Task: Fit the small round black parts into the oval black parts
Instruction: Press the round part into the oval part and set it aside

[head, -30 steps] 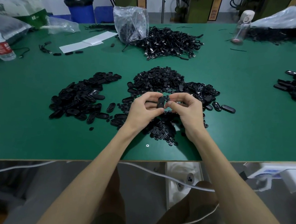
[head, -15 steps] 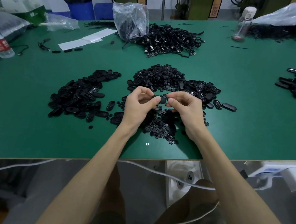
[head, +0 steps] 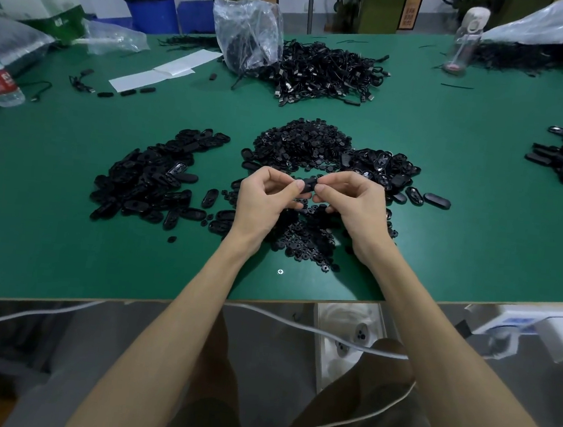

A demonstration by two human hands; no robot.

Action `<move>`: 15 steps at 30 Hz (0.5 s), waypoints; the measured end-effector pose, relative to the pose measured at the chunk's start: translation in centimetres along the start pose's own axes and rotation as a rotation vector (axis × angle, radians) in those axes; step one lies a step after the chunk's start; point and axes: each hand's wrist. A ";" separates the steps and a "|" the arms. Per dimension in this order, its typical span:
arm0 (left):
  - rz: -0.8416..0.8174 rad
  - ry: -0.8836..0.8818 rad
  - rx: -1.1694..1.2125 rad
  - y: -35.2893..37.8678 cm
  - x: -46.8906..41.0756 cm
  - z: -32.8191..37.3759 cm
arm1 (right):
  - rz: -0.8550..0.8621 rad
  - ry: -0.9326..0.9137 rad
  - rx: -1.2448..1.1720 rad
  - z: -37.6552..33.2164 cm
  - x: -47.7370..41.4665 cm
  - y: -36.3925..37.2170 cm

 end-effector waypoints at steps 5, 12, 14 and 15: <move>-0.027 0.005 -0.004 0.0 0.1 0.1 | -0.023 -0.023 0.032 0.2 0.0 0.1; -0.050 0.009 -0.031 0.0 0.3 0.3 | -0.030 -0.018 0.048 0.6 -0.1 0.0; -0.063 0.013 -0.038 0.0 0.3 0.3 | -0.031 -0.021 0.051 0.6 -0.1 0.0; -0.071 0.015 -0.041 0.0 0.3 0.4 | -0.028 -0.025 0.053 0.7 -0.1 -0.1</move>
Point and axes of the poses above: each hand's wrist, its own x-axis away from the middle knuckle, its own y-axis out of the palm, z = x × y, and after that the axes turned 8 degrees about -y, right-handed
